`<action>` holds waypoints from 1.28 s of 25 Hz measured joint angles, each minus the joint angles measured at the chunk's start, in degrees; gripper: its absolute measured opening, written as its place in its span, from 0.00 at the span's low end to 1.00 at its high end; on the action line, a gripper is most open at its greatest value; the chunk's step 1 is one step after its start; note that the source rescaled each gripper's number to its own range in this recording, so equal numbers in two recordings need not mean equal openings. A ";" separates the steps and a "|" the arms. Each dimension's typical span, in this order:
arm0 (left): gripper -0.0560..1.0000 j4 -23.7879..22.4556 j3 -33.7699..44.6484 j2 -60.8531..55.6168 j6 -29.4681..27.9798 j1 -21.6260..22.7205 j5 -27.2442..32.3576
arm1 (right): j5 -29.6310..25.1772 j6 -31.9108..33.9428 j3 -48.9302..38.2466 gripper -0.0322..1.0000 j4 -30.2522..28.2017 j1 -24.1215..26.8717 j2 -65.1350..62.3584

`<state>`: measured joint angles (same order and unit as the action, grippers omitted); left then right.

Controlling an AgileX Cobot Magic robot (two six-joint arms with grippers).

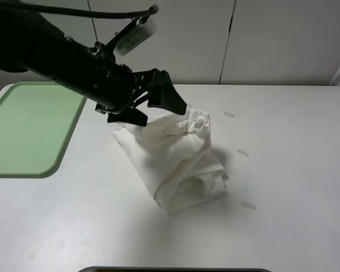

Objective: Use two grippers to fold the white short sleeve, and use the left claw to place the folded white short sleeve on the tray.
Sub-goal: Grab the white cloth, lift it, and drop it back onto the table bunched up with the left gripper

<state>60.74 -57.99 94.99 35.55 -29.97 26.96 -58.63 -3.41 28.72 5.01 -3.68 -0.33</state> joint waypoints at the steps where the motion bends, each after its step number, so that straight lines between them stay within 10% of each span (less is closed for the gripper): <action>1: 0.94 0.23 1.36 -0.19 -0.93 1.26 1.27 | 0.00 0.00 0.00 1.00 0.00 0.00 0.00; 13: 0.94 2.68 10.55 -0.41 -3.07 8.94 4.70 | 0.00 0.00 0.00 1.00 0.00 0.00 0.00; 32: 0.93 25.97 5.86 12.30 19.42 6.57 -5.16 | 0.00 0.00 -0.06 1.00 0.00 0.00 0.00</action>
<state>86.71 -52.12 107.29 54.97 -23.40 21.80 -58.63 -3.41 28.66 5.01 -3.68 -0.33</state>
